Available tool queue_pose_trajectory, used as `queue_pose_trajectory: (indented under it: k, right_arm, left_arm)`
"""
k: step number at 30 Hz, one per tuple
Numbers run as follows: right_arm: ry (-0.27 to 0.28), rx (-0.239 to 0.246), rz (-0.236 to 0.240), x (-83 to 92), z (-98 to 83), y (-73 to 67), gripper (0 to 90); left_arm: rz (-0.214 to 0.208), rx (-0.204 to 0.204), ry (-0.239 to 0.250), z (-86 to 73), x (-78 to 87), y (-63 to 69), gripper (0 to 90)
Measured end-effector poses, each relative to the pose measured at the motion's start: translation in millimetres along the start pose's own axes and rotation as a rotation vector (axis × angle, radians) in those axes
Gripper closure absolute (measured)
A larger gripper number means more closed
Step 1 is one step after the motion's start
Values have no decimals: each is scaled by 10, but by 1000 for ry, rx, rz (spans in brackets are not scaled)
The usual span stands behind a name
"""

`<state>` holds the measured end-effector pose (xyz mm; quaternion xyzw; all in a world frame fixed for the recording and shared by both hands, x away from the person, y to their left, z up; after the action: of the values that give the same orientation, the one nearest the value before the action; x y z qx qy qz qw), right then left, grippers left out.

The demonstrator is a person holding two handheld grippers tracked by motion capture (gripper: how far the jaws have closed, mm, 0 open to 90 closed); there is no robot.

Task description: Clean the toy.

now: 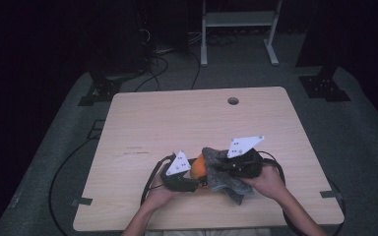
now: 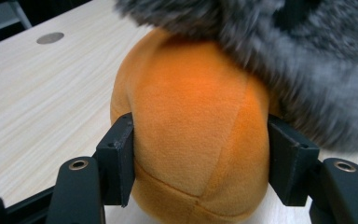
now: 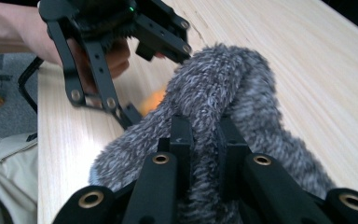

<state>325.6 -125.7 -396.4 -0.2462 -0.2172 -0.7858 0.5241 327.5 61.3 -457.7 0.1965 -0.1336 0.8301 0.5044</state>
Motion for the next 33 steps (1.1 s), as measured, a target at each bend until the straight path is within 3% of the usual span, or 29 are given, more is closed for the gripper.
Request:
queue_pose_trajectory:
  k: [2, 5, 6, 8, 10, 12, 14, 17, 20, 22, 24, 27, 28, 31, 33]
  right_arm:
    - [17, -47, 0, 31, -82, 48, 794]
    - [55, -115, -5, 75, -224, 140, 794]
    - [63, -134, -13, 78, -257, 154, 794]
    - [78, -150, -13, 66, -286, 134, 794]
    - [68, -135, -14, 32, -279, 72, 794]
    - [66, -118, 17, 18, -244, 18, 793]
    - [56, -98, 8, 32, -216, 1, 793]
    - [67, -129, 10, 66, -273, 66, 794]
    - [64, -155, 6, 94, -382, 122, 794]
    - [47, -168, -22, 128, -411, 168, 792]
    - [61, -193, -34, 128, -360, 240, 792]
    - [68, -198, 5, 16, -290, 229, 793]
    - [67, -198, 25, -21, -295, 209, 793]
    - [66, -183, 46, -29, -313, 132, 792]
    - [59, -177, 38, 0, -308, 112, 793]
  left_arm:
    - [-10, 14, -1, -11, 3, -19, 355]
    - [-22, 68, -16, -77, 13, -94, 329]
    - [-22, 68, -16, -77, 13, -94, 298]
    - [-51, 145, -34, -65, 15, -141, 175]
    - [-62, 182, -47, -12, 2, -151, 56]
    - [-70, 156, -15, 26, 21, -117, 49]
    - [-25, 95, -12, 10, 29, -89, 194]
    - [-33, 93, -23, -29, 51, -115, 268]
    - [-38, 88, -24, -43, 59, -117, 286]
    - [-39, 105, -23, -43, 51, -132, 285]
    - [-45, 151, -25, -45, 46, -170, 263]
    - [-61, 224, -36, -24, 65, -207, 98]
    - [-61, 232, -24, -4, 77, -209, 71]
    - [-62, 198, -23, 25, 50, -170, 116]
    - [-19, 123, -2, 33, 39, -123, 271]
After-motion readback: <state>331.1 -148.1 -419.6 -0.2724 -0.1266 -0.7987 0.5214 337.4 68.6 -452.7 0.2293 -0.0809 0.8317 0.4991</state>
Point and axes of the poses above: each handheld gripper's, and its own axes: x roughly backward along the jaws, z roughly out of its top, y roughly to its right, the point moved 4 cm from there along -x, roughly forward along the jaws, and after that the axes turned 2 degrees about x, right-handed, at the moved point
